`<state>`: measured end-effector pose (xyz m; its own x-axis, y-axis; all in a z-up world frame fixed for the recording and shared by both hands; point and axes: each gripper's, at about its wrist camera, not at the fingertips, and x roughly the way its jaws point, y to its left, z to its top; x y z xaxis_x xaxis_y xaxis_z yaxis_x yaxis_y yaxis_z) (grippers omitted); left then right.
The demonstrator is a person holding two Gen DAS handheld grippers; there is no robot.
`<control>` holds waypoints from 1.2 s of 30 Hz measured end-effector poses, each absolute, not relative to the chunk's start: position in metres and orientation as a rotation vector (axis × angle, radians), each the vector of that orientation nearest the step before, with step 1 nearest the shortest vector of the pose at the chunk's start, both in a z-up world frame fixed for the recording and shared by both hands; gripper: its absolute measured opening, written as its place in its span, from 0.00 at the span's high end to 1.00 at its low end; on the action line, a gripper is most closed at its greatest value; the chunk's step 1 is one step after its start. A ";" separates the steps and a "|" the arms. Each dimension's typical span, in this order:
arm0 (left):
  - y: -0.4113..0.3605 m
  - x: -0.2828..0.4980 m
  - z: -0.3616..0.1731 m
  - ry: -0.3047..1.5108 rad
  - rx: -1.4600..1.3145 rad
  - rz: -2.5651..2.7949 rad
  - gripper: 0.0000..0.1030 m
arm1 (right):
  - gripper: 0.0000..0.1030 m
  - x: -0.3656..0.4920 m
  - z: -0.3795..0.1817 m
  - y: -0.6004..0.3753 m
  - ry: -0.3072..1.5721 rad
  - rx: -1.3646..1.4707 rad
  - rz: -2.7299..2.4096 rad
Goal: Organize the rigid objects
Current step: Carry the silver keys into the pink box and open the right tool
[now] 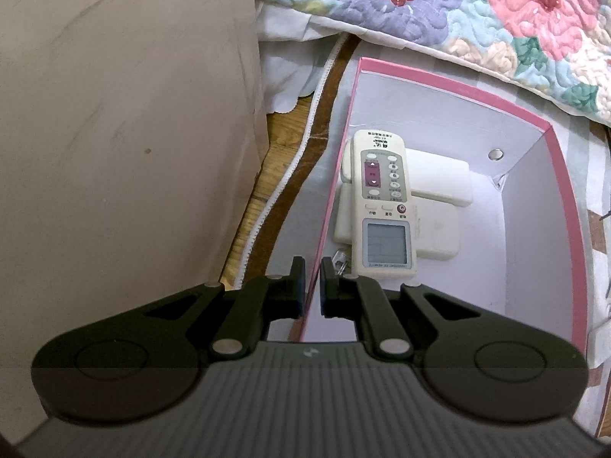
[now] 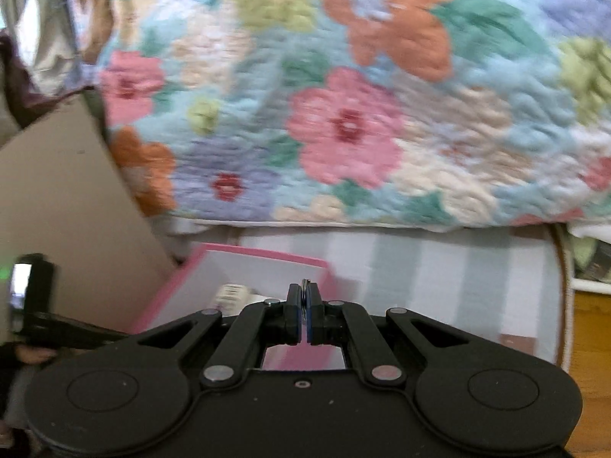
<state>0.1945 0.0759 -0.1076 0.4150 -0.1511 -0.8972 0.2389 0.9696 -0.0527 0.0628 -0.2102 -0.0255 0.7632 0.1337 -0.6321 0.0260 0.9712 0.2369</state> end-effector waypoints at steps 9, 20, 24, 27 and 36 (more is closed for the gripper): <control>0.076 0.194 -0.107 1.117 0.090 -0.248 0.94 | 0.96 0.097 -0.033 -0.164 0.803 0.221 0.207; 0.079 0.194 -0.110 1.118 0.069 -0.260 0.94 | 0.96 0.168 -0.105 -0.142 0.954 0.191 0.223; 0.079 0.194 -0.111 1.118 0.065 -0.263 0.94 | 0.83 0.183 -0.117 -0.144 0.929 0.234 0.209; 0.079 0.194 -0.111 1.117 0.066 -0.264 0.94 | 0.76 0.178 -0.113 -0.150 0.887 0.281 0.210; 0.079 0.193 -0.111 1.117 0.069 -0.264 0.94 | 0.72 0.136 -0.080 -0.188 0.833 0.283 0.113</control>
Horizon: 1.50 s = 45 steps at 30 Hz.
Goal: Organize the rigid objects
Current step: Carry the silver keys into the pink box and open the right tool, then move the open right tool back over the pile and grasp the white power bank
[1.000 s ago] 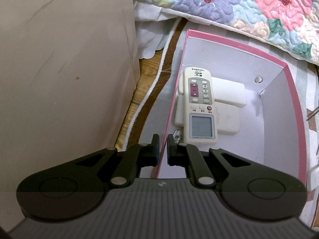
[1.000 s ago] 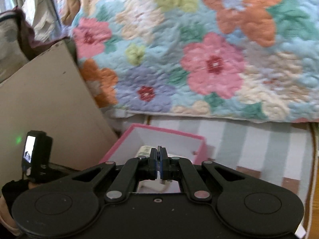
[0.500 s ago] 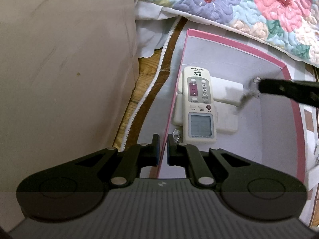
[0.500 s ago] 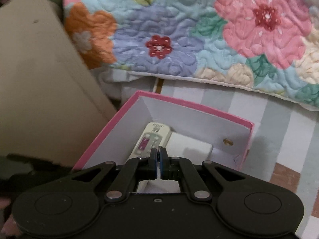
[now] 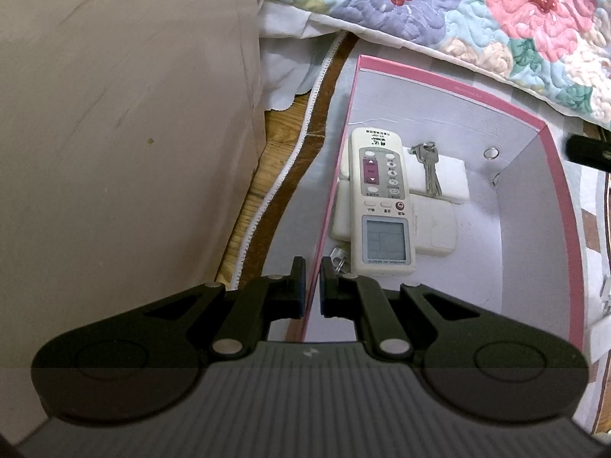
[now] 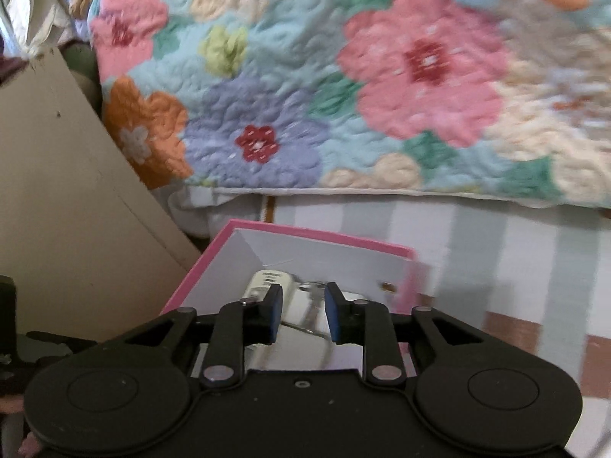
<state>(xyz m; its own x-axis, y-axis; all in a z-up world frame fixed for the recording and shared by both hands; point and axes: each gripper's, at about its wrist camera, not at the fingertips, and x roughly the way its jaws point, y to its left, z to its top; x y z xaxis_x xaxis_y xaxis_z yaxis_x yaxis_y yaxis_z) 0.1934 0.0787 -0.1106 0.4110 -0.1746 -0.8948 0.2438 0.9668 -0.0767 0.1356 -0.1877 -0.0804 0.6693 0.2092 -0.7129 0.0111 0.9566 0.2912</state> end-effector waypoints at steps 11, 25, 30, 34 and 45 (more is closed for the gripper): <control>0.076 0.193 -0.110 1.131 0.083 -0.254 0.94 | 0.62 0.072 -0.034 -0.250 1.053 0.404 -0.092; 0.076 0.195 -0.114 1.145 0.081 -0.254 0.94 | 0.57 -0.011 -0.079 -0.335 1.182 0.696 -0.369; 0.074 0.193 -0.114 1.137 0.101 -0.251 0.93 | 0.56 -0.024 -0.106 -0.345 1.230 0.729 -0.451; 0.070 0.189 -0.113 1.128 0.135 -0.243 0.93 | 0.55 -0.037 -0.128 -0.360 1.260 0.871 -0.508; 0.075 0.192 -0.113 1.148 0.101 -0.247 0.93 | 0.39 -0.053 -0.165 -0.371 1.243 0.944 -0.696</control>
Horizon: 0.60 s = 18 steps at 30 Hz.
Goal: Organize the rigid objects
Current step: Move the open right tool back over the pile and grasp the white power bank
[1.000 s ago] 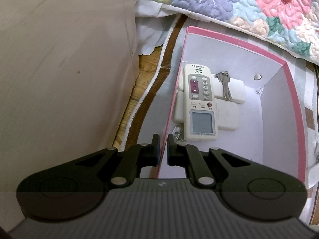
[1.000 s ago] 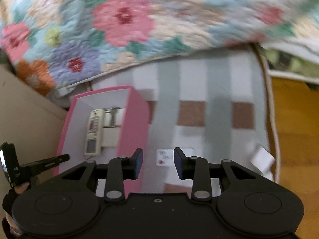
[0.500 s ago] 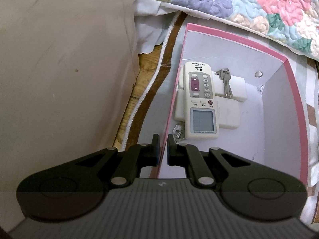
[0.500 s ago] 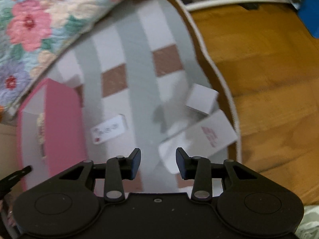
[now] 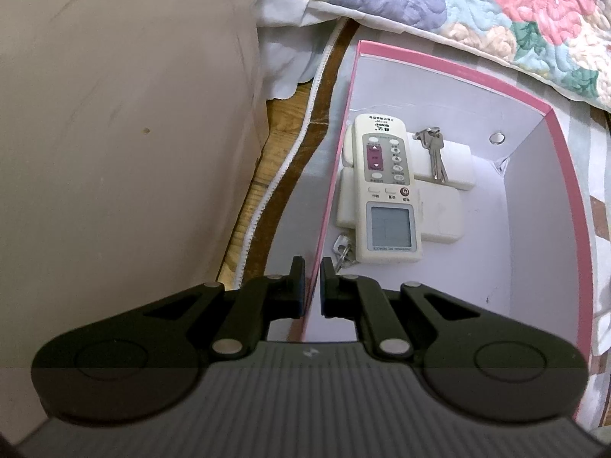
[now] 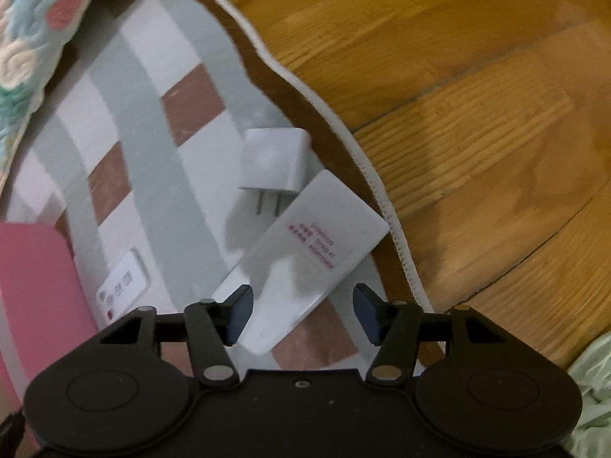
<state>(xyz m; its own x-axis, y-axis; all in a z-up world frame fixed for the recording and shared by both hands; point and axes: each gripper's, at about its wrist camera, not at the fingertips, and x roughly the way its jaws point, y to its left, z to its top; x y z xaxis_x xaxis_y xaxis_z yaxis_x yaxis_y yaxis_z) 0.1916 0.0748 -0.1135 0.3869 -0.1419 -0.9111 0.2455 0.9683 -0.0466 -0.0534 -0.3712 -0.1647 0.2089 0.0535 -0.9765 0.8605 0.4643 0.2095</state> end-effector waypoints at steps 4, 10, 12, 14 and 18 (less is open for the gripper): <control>0.076 0.191 -0.115 1.153 0.096 -0.250 0.93 | 0.38 -0.053 -0.169 -0.372 1.205 0.998 -0.692; 0.076 0.191 -0.115 1.156 0.097 -0.252 0.93 | 0.29 -0.043 -0.174 -0.373 1.215 0.974 -0.737; 0.076 0.192 -0.115 1.156 0.098 -0.251 0.93 | 0.27 -0.035 -0.175 -0.372 1.218 0.955 -0.763; 0.075 0.191 -0.115 1.150 0.111 -0.252 0.93 | 0.27 -0.027 -0.174 -0.368 1.235 0.899 -0.784; 0.073 0.189 -0.115 1.146 0.120 -0.249 0.93 | 0.24 0.002 -0.179 -0.355 1.311 0.655 -0.757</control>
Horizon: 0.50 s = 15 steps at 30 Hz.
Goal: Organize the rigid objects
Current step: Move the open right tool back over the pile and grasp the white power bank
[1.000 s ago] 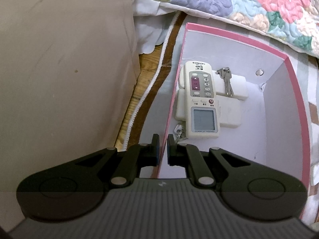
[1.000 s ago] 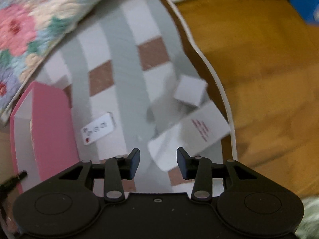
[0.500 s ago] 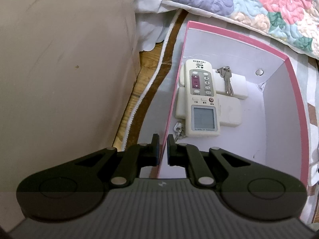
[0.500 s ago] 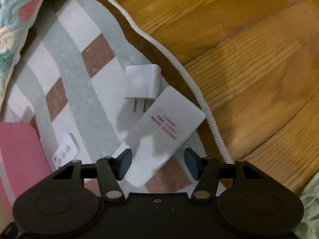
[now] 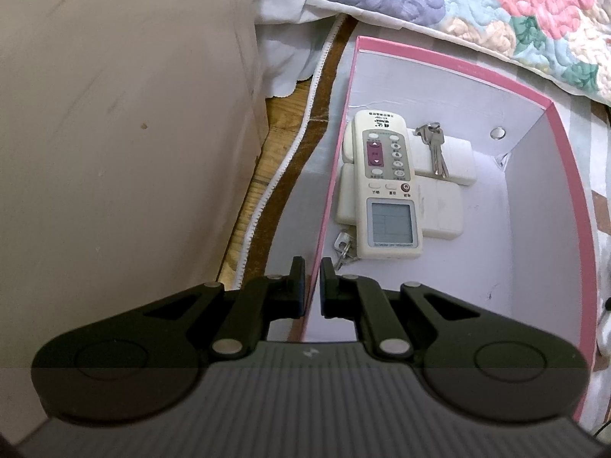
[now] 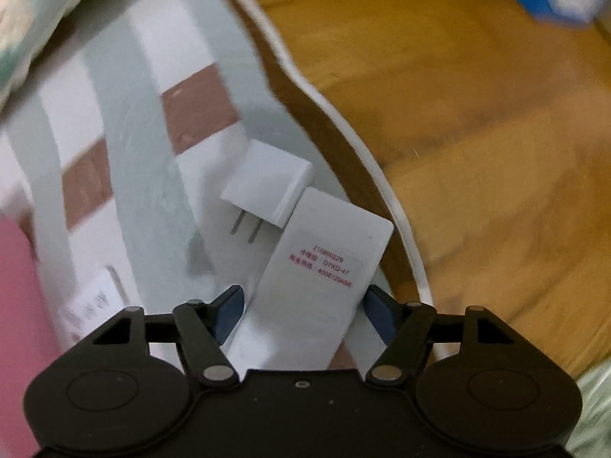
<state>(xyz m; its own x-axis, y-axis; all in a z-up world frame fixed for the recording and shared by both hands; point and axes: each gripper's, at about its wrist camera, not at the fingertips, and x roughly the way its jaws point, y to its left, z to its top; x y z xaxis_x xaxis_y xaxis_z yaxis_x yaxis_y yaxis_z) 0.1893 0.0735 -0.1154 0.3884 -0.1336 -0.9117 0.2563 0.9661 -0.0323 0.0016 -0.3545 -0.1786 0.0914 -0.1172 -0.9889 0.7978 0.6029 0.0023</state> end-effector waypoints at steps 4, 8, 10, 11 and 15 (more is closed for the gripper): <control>0.073 0.189 -0.115 1.148 0.118 -0.248 0.93 | 0.27 0.015 -0.181 -0.344 1.337 0.494 -0.707; 0.073 0.189 -0.115 1.147 0.123 -0.248 0.93 | 0.39 0.014 -0.174 -0.339 1.321 0.400 -0.641; 0.073 0.189 -0.115 1.147 0.123 -0.248 0.93 | 0.39 0.011 -0.173 -0.333 1.326 0.353 -0.610; 0.073 0.189 -0.115 1.148 0.122 -0.247 0.93 | 0.39 0.010 -0.172 -0.331 1.327 0.337 -0.575; 0.074 0.189 -0.115 1.146 0.116 -0.244 0.93 | 0.38 0.002 -0.169 -0.322 1.308 0.317 -0.497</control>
<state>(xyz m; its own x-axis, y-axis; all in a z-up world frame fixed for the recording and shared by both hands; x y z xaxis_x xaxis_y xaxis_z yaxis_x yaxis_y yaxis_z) 0.1893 0.0735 -0.1149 0.3891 -0.1320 -0.9117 0.2507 0.9675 -0.0331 0.0016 -0.3225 -0.1690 0.1780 -0.1691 -0.9694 0.5169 0.8544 -0.0541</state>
